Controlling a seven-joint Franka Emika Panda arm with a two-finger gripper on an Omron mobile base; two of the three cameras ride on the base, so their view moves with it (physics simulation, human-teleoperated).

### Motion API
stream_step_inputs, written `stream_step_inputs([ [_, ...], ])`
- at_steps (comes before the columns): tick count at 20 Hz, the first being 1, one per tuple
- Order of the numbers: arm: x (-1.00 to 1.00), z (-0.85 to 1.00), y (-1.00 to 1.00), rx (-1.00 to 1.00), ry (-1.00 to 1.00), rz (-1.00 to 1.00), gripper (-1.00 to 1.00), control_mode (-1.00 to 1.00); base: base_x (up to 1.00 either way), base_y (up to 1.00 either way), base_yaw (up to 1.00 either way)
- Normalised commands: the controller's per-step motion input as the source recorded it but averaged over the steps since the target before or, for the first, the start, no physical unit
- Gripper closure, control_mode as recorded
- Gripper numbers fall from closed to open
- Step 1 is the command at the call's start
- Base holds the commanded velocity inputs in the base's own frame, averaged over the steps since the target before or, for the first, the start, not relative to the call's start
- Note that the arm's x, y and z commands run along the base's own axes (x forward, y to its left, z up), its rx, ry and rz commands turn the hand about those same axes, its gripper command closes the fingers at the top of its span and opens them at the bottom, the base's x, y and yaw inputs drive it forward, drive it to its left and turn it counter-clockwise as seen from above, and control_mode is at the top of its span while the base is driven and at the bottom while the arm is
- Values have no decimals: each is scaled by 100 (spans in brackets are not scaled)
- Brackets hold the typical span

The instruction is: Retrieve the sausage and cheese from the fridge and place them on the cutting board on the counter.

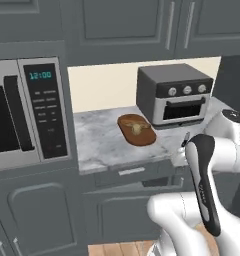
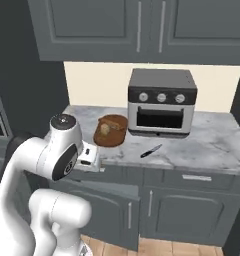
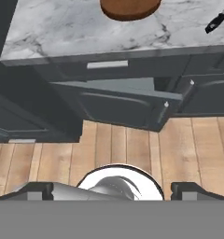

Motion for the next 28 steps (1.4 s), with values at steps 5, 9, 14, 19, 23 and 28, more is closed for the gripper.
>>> stream_step_inputs([
  [5, 0, 0, 0, 0, 0, 0, -100, 100, -33, 15, -76],
  [9, 0, 0, 0, 0, 0, 0, -100, 100, -4, 11, -94],
  [14, 0, 0, 0, 0, 0, 0, -100, 100, 0, 9, -98],
  [19, 0, 0, 0, 0, 0, 0, -100, 100, -1, 3, -95],
  [23, 0, 0, 0, 0, 0, 0, -100, 100, 3, -14, -79],
  [28, 0, 0, 0, 0, 0, 0, -100, 100, 57, -24, -29],
])
